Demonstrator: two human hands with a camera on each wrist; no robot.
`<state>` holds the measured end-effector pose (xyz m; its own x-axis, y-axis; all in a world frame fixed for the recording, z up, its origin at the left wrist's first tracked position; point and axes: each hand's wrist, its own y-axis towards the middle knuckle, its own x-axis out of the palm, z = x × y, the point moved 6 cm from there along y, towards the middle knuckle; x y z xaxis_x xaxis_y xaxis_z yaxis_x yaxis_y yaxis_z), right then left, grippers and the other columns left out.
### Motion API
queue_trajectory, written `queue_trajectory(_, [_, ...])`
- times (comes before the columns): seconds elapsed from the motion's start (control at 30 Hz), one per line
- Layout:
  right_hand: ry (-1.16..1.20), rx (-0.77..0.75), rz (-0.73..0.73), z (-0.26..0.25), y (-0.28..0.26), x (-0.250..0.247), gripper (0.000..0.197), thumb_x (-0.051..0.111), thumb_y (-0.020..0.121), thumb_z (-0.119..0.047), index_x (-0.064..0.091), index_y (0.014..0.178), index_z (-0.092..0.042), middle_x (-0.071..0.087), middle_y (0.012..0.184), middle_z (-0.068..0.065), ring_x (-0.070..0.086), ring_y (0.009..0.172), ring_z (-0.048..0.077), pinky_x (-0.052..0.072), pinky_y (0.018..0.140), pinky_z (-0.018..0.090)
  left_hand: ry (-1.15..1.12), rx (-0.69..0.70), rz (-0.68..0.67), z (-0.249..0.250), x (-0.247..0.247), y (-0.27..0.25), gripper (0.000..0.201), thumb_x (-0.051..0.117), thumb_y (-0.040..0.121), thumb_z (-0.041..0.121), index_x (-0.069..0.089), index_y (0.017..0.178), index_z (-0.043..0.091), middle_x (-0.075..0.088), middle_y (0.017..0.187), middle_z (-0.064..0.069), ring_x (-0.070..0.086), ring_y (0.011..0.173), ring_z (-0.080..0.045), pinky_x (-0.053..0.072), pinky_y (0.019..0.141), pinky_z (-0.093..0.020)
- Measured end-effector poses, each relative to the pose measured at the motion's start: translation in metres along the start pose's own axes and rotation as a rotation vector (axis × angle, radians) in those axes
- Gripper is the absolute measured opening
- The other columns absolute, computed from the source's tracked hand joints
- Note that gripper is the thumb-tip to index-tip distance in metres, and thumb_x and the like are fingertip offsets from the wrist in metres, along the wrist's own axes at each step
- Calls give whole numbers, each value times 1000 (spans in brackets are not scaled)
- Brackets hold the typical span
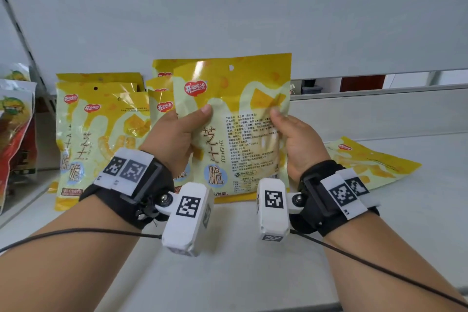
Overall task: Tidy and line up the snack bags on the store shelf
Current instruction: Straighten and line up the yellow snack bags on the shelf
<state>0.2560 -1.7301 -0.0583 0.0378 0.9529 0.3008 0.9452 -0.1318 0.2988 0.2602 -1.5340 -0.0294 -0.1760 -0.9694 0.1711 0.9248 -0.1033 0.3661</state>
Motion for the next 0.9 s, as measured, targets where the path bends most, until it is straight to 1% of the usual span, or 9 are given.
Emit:
queue_trajectory(0.17, [96, -116, 80, -11, 0, -6, 23, 63, 87, -17, 72, 66, -22, 71, 85, 7, 64, 91, 27, 47, 96, 54, -11, -61, 41, -5, 0, -1, 19, 64, 83, 32, 72, 87, 15, 75, 89, -7, 72, 87, -26, 57, 77, -37])
queue_trajectory(0.23, [125, -122, 108, -12, 0, -7, 27, 60, 89, -16, 69, 64, -20, 70, 84, 10, 62, 91, 29, 46, 97, 56, 12, -73, 83, -4, 0, 0, 35, 54, 90, 46, 75, 80, 20, 75, 95, -8, 70, 95, -27, 53, 89, -42])
queue_trajectory(0.4, [241, -76, 203, -10, 3, -15, 30, 55, 91, -11, 68, 64, -19, 68, 94, 16, 63, 97, 34, 44, 98, 57, -57, -87, 121, -4, 4, -1, 40, 39, 97, 49, 68, 93, 21, 76, 87, 1, 73, 82, -16, 58, 69, -33])
queue_trajectory(0.57, [200, -78, 261, -8, 4, -19, 20, 56, 89, -13, 68, 74, -17, 67, 105, 19, 60, 110, 39, 44, 99, 53, -1, -81, 163, -4, 6, -4, 41, 40, 97, 49, 67, 92, 19, 76, 84, 1, 72, 85, -18, 54, 85, -40])
queue_trajectory(0.67, [0, -104, 359, -11, -1, -25, 2, 61, 86, -20, 62, 86, -20, 65, 98, 7, 62, 96, 27, 51, 87, 37, 116, -71, 246, -1, 1, -8, 52, 36, 95, 58, 71, 82, 21, 75, 81, 2, 71, 88, -18, 51, 84, -37])
queue_trajectory(0.73, [-177, -132, 458, -13, -6, -31, 18, 64, 84, -23, 52, 96, -19, 55, 86, -6, 55, 76, 8, 44, 66, 14, 243, -40, 290, 2, -2, -8, 54, 29, 95, 60, 67, 98, 21, 71, 102, -2, 64, 106, -24, 48, 90, -38])
queue_trajectory(0.77, [-226, -160, 477, -17, -8, -31, 20, 66, 83, -21, 50, 95, -20, 51, 82, -9, 50, 70, 2, 40, 59, 11, 221, -60, 288, 3, 0, -7, 56, 30, 95, 61, 61, 118, 20, 65, 119, -6, 58, 116, -28, 47, 96, -40])
queue_trajectory(0.83, [-317, -174, 384, -25, -13, -19, 18, 69, 80, -20, 52, 84, -23, 51, 78, -10, 49, 67, 1, 37, 56, 14, 115, -104, 244, 6, 8, -8, 65, 34, 93, 64, 48, 134, 16, 53, 137, -11, 52, 125, -30, 44, 103, -46])
queue_trajectory(0.9, [-411, -112, 177, -26, -19, 0, 25, 74, 76, -31, 54, 89, -26, 54, 85, -10, 53, 76, 3, 39, 61, 17, 73, -91, 207, 10, 15, -7, 67, 33, 94, 62, 45, 138, 13, 50, 140, -14, 50, 127, -32, 42, 105, -50])
